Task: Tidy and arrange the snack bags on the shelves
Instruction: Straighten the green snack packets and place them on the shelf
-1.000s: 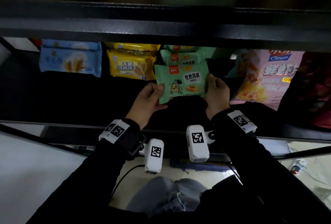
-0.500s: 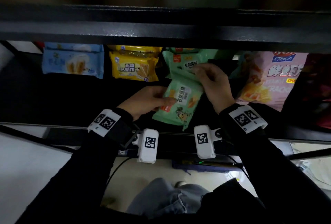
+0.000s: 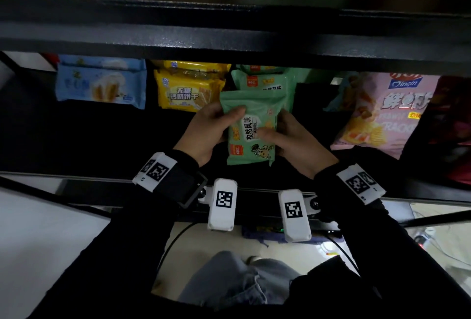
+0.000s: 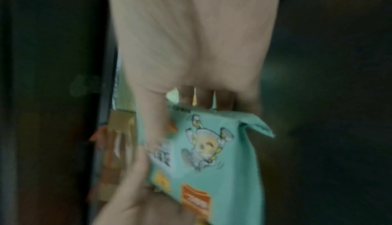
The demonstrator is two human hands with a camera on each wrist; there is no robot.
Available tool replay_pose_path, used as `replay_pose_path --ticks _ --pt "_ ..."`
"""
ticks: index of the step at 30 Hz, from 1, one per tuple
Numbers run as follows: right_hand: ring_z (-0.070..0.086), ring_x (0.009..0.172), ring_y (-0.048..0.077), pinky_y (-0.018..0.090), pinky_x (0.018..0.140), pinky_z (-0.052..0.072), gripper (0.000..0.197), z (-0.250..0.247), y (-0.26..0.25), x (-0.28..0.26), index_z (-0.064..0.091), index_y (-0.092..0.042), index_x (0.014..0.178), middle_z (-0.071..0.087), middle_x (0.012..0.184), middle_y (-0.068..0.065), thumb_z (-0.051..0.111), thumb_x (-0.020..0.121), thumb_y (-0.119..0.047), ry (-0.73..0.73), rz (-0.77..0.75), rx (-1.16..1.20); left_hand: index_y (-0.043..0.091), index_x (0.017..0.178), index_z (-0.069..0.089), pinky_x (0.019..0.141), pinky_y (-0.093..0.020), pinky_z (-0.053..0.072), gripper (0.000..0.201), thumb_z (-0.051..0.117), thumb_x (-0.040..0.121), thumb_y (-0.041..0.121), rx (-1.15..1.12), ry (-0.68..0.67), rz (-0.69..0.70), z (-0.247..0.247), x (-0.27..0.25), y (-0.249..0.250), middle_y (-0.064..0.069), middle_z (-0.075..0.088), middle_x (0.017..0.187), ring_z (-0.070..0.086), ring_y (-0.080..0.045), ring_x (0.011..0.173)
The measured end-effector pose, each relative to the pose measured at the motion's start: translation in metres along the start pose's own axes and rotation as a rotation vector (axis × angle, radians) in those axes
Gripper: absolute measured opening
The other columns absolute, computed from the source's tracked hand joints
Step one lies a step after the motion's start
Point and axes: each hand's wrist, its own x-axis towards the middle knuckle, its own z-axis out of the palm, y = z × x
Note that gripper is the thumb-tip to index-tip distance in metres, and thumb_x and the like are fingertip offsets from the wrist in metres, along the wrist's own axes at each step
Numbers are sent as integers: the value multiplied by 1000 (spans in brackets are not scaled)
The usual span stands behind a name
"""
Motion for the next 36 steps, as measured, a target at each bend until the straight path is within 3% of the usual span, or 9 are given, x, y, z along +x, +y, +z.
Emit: replay_pose_path --ticks 4,7,9,12,15,19,23,28,36 --pt "63 113 20 35 92 53 37 3 -11 1 55 -13 123 66 122 4 61 87 -17 60 -137 60 19 113 64 100 -49 48 22 60 91 17 -51 -59 6 3 -3 5 -4 68 118 63 -23 113" --pt "64 110 18 31 89 53 36 1 -18 -1 60 -13 116 69 113 1 65 80 -18 83 -254 45 21 133 52 88 -45 55 49 50 91 47 -298 -173 -122 0 -5 15 -6 63 129 59 -24 120" --pt "62 113 18 38 97 51 31 0 -20 -4 61 -17 110 68 112 0 67 80 -12 85 -319 -16 23 141 42 78 -48 57 69 38 89 67 -321 -169 -282 -3 -3 21 -8 58 131 53 -26 125" --pt "43 132 14 42 117 29 29 -7 -19 -6 63 -23 97 57 130 1 69 81 -1 97 -389 -268 17 137 45 74 -41 58 66 39 90 63 -252 -211 -489 -1 -1 27 -16 59 129 64 -25 110" --pt "18 140 -3 32 122 11 35 -16 -16 -8 64 -32 89 37 142 -12 69 80 1 82 -345 -477 15 131 52 67 -23 58 44 52 90 32 -210 -244 -402 -1 1 26 -7 70 114 71 -13 93" --pt "55 121 14 29 93 51 39 -16 -8 -11 62 -24 111 58 129 -4 45 94 6 160 -245 122 22 125 53 70 -21 57 46 60 82 9 -193 -231 -219 -7 1 14 3 73 108 70 -11 96" --pt "62 114 26 44 93 52 40 -18 -4 -3 53 -13 131 65 124 7 56 94 -27 156 18 174 28 135 43 84 -29 57 67 64 77 4 -63 -327 -125 -4 -4 1 0 65 125 63 -17 114" --pt "65 109 19 31 85 56 52 -12 4 -4 50 -11 133 66 119 4 66 84 -1 161 -28 26 28 125 54 86 -35 55 47 67 80 28 -27 -201 -92 4 -3 2 2 66 122 62 -19 114" --pt "65 110 18 33 86 55 36 1 -5 -2 50 -14 128 65 121 4 57 93 -14 108 -65 102 13 122 52 97 -42 51 34 61 90 6 9 -84 36 10 -6 -1 -13 63 125 62 -24 115"
